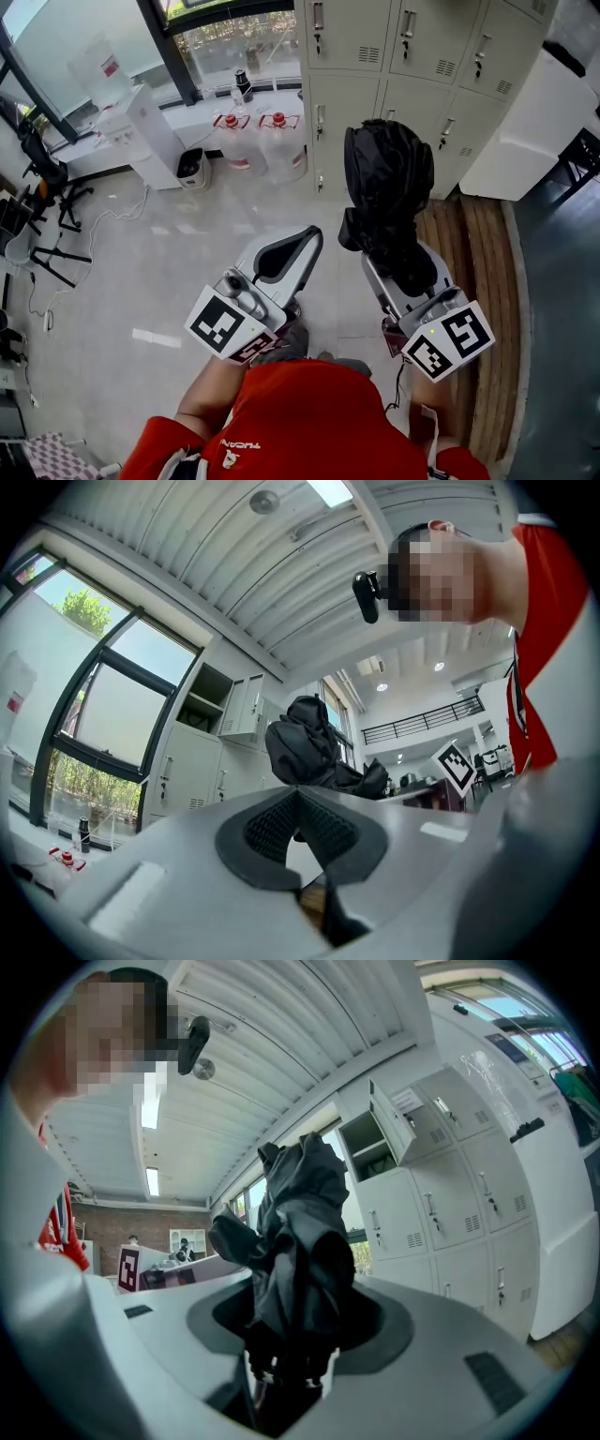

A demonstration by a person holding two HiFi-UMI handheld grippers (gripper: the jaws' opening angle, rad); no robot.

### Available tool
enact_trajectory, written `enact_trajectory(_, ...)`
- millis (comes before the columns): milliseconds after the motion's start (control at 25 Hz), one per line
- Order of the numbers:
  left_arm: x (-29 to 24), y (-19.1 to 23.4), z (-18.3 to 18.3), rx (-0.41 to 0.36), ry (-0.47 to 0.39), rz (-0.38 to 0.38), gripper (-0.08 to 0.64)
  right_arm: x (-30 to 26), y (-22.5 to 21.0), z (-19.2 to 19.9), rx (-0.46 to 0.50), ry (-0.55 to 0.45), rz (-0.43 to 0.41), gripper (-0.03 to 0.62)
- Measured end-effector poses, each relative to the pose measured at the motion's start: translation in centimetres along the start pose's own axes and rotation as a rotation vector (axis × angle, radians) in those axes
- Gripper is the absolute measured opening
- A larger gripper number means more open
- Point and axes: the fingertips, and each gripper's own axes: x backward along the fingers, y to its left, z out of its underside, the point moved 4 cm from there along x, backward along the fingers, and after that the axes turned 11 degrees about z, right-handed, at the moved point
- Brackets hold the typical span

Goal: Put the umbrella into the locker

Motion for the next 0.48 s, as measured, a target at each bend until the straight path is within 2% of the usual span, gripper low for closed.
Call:
enact_trajectory(200,-1.1,4.1,0.5,0.008,-0.036,0.003,0.005,-3.6,-0.8,-0.9,0.027,-0.006,0.006,0.209)
enact_trajectory(480,-2.8,12.8,-0.1,0.001,-0.069,0.043,0.005,-11.8,-1.8,-3.6,0.067,-0.031,0.028,0.209)
